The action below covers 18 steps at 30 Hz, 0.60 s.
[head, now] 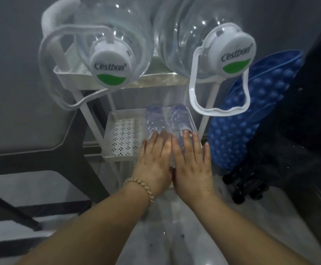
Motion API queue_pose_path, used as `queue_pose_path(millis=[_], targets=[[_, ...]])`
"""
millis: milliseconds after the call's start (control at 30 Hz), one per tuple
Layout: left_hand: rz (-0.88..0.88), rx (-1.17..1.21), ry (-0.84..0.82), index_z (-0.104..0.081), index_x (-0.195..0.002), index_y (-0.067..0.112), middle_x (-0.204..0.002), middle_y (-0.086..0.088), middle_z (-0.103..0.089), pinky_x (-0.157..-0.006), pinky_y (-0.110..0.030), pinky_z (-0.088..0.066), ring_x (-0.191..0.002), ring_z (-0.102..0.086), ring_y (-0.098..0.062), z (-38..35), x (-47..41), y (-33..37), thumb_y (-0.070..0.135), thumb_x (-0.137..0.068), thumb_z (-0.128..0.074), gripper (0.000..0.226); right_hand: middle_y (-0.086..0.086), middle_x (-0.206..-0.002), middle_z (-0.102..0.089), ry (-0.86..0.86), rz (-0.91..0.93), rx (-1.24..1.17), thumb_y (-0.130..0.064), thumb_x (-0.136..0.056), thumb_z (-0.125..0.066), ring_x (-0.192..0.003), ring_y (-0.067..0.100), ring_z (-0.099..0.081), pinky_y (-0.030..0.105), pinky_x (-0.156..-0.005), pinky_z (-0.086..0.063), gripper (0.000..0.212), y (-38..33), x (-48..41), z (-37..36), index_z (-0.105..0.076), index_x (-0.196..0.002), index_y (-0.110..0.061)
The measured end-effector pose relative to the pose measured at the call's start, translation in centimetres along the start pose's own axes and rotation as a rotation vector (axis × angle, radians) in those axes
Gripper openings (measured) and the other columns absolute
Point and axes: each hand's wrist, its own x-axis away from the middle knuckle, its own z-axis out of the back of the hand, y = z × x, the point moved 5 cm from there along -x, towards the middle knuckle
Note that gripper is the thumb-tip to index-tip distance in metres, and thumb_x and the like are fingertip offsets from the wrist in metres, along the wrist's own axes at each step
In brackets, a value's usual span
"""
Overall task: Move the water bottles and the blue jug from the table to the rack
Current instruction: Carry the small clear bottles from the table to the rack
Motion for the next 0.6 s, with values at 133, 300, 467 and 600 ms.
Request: queue_pose_path(millis=[133,300,467,600], targets=[[0.037,0.078,-0.118,-0.007,-0.148,0.013,-0.156,-0.01,-0.007,-0.117,-0.044,0.0,-0.143,0.004,-0.021,4.4,3.7,0.8,0.035,-0.079,-0.058,0.089,0.019,-0.154,-0.016,-0.063,0.018,-0.07,-0.019,-0.078,-0.058,-0.142,0.037,-0.013,0.054,-0.115,-0.007,0.078,-1.6,2.1,4.8,-0.024,-0.147,-0.009],[0.094,0.068,-0.243,-0.014,-0.148,0.012,-0.155,-0.011,-0.016,-0.116,-0.047,-0.009,-0.142,-0.011,-0.027,14.9,9.0,2.2,0.028,-0.073,-0.069,0.094,0.017,-0.154,-0.019,-0.235,0.053,-0.159,-0.018,-0.076,-0.059,-0.142,0.033,-0.014,0.051,-0.114,-0.008,0.081,-4.9,4.5,14.5,-0.022,-0.148,-0.011],[0.125,0.058,-0.343,0.0,-0.148,0.016,-0.157,-0.005,0.004,-0.114,-0.04,0.011,-0.139,0.017,-0.014,31.1,14.5,5.2,0.031,-0.083,-0.055,0.087,0.018,-0.152,-0.026,-0.349,0.036,-0.269,-0.019,-0.066,-0.077,-0.14,0.033,-0.024,0.051,-0.111,-0.014,0.095,-9.0,3.6,31.9,-0.028,-0.146,-0.012],[0.141,0.05,-0.251,-0.027,-0.144,0.008,-0.153,-0.011,-0.024,-0.114,-0.048,-0.013,-0.142,-0.015,-0.025,42.1,15.4,7.9,0.026,-0.075,-0.064,0.08,0.017,-0.154,-0.02,-0.304,0.044,-0.273,-0.021,-0.068,-0.076,-0.142,0.032,-0.016,0.052,-0.112,-0.012,0.095,-10.1,0.4,43.2,-0.025,-0.148,-0.015]])
